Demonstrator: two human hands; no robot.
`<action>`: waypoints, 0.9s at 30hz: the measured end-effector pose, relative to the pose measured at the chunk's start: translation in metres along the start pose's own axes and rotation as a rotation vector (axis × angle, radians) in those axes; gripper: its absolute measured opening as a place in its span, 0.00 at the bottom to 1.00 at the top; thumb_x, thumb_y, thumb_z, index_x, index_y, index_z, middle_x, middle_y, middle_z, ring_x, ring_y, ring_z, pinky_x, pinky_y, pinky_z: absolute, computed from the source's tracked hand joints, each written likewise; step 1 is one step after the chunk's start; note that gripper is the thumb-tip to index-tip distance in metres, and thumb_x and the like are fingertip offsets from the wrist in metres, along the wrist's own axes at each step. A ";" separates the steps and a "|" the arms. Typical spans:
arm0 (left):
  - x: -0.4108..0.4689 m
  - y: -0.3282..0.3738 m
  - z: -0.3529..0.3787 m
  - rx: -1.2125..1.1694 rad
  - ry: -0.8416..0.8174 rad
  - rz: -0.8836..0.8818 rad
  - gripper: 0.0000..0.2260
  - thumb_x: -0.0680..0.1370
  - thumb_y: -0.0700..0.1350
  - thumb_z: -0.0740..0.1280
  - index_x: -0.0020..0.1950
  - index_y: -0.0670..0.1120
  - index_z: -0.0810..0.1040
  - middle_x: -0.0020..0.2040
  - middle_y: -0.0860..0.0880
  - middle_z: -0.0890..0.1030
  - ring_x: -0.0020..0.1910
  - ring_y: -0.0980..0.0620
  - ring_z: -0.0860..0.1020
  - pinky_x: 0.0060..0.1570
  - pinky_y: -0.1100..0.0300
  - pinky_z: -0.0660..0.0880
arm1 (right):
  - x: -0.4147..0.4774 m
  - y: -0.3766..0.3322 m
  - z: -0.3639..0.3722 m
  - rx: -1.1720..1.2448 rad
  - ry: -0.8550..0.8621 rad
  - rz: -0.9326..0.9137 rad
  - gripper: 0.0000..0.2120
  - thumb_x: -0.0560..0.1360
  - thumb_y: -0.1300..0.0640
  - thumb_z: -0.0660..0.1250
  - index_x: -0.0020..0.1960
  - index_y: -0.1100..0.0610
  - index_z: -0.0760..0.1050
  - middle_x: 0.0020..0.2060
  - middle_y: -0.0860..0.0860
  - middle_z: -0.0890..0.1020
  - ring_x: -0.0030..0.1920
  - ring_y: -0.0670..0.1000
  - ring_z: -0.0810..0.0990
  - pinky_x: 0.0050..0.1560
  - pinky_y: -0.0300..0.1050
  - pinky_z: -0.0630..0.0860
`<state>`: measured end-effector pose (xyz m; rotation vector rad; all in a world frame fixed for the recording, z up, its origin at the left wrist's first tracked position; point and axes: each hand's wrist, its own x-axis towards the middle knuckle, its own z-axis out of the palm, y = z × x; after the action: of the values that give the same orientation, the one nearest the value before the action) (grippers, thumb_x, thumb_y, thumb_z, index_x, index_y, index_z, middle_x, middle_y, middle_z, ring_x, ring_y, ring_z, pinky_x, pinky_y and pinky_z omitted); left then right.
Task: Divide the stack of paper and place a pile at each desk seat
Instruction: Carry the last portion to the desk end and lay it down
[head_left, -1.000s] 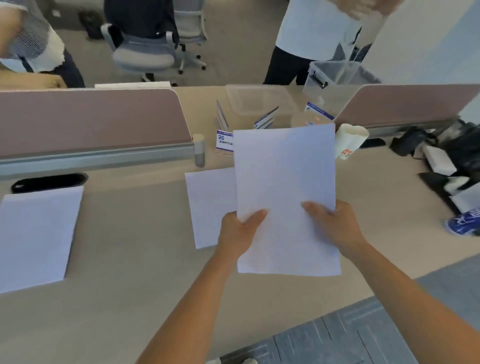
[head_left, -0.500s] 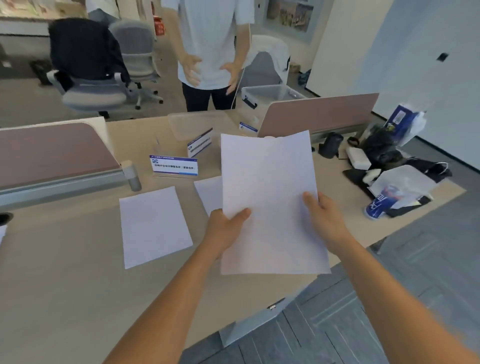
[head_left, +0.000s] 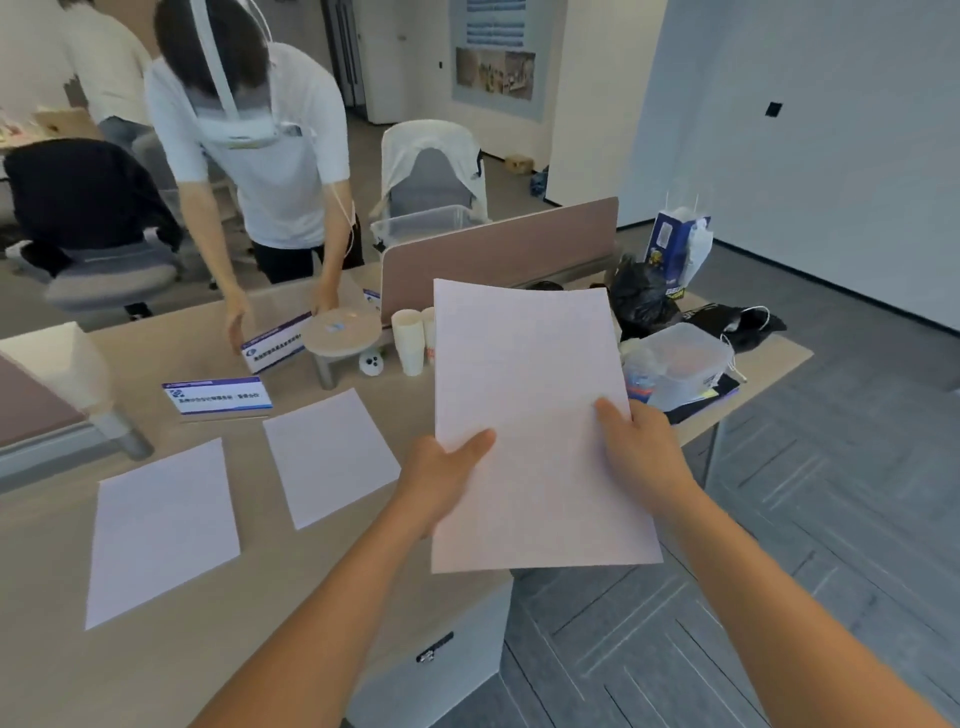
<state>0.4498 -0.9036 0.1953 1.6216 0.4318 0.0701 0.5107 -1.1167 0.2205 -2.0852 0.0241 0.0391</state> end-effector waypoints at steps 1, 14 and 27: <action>0.004 0.003 0.005 -0.004 0.004 0.003 0.11 0.74 0.53 0.72 0.52 0.48 0.83 0.45 0.53 0.85 0.45 0.53 0.83 0.46 0.56 0.79 | 0.006 0.002 -0.005 -0.001 0.003 0.014 0.22 0.78 0.46 0.55 0.46 0.64 0.76 0.41 0.57 0.81 0.42 0.58 0.79 0.41 0.48 0.72; 0.125 0.023 0.039 -0.135 -0.029 -0.018 0.04 0.74 0.50 0.73 0.46 0.52 0.82 0.48 0.53 0.85 0.48 0.53 0.83 0.53 0.54 0.79 | 0.129 -0.017 0.004 -0.243 0.070 -0.092 0.19 0.82 0.51 0.51 0.40 0.60 0.71 0.38 0.56 0.79 0.41 0.57 0.77 0.45 0.51 0.73; 0.259 -0.006 0.076 -0.177 0.157 -0.143 0.07 0.79 0.49 0.65 0.51 0.47 0.79 0.47 0.50 0.82 0.47 0.49 0.79 0.50 0.58 0.73 | 0.283 0.014 0.046 -0.463 -0.092 0.029 0.15 0.83 0.53 0.53 0.46 0.62 0.71 0.48 0.62 0.79 0.50 0.60 0.76 0.48 0.46 0.66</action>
<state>0.7110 -0.8931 0.1270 1.4128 0.6442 0.1247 0.7925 -1.0835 0.1744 -2.5429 -0.0129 0.1724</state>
